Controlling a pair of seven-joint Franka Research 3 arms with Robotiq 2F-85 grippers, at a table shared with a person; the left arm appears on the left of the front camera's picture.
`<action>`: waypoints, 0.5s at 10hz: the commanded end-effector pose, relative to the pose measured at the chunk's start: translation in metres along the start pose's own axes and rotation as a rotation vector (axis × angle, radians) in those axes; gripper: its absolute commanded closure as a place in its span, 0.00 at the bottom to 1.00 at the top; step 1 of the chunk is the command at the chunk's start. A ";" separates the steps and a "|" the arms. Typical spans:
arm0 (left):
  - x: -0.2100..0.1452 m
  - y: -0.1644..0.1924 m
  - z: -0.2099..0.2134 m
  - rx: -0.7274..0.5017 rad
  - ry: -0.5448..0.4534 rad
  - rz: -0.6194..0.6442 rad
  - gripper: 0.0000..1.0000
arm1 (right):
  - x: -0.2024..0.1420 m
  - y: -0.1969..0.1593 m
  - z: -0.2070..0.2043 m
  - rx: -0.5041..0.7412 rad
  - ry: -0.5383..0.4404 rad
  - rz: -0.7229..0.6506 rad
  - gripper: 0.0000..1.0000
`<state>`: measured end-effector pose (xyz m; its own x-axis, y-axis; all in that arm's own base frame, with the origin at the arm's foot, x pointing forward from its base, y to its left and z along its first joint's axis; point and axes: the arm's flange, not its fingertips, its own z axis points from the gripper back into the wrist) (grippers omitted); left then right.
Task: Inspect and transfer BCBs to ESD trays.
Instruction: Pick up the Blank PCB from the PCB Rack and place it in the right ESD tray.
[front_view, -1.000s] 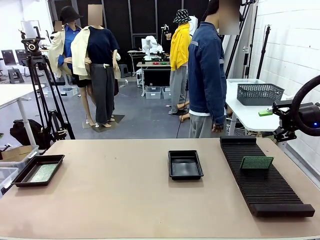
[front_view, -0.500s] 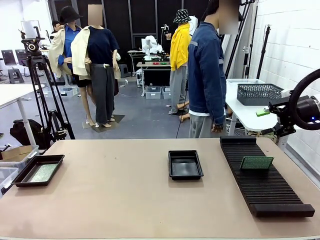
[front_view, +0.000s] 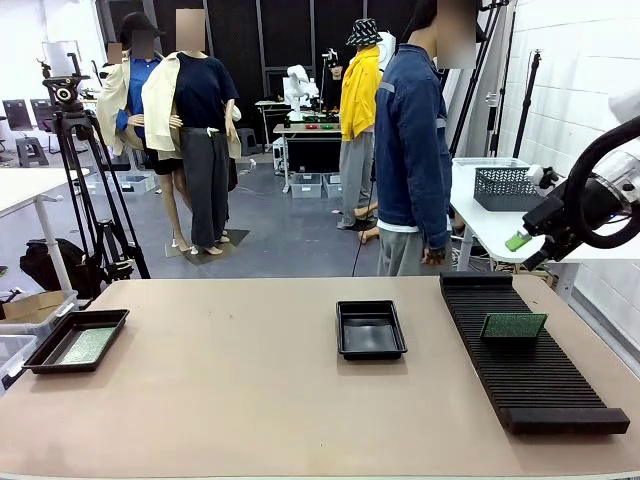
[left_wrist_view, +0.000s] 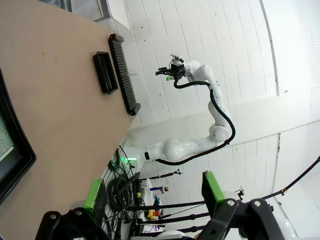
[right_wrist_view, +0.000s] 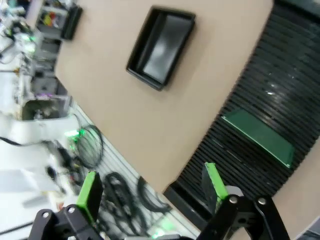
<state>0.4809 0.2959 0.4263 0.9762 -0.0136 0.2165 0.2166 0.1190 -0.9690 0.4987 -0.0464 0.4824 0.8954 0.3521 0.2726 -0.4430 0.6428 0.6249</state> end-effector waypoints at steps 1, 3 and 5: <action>0.000 -0.002 0.000 0.009 0.001 0.005 0.00 | 0.008 0.003 -0.004 -0.101 0.093 0.173 0.00; 0.000 -0.002 0.000 0.009 0.001 0.005 0.00 | 0.014 0.009 -0.012 -0.146 0.160 0.288 0.00; 0.000 -0.002 0.000 0.009 0.001 0.005 0.00 | 0.017 0.009 -0.022 -0.172 0.241 0.430 0.00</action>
<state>0.4810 0.2958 0.4263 0.9762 -0.0137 0.2165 0.2166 0.1190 -0.9690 0.5054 -0.0195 0.4849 0.6712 0.6863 0.2803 -0.7307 0.5487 0.4062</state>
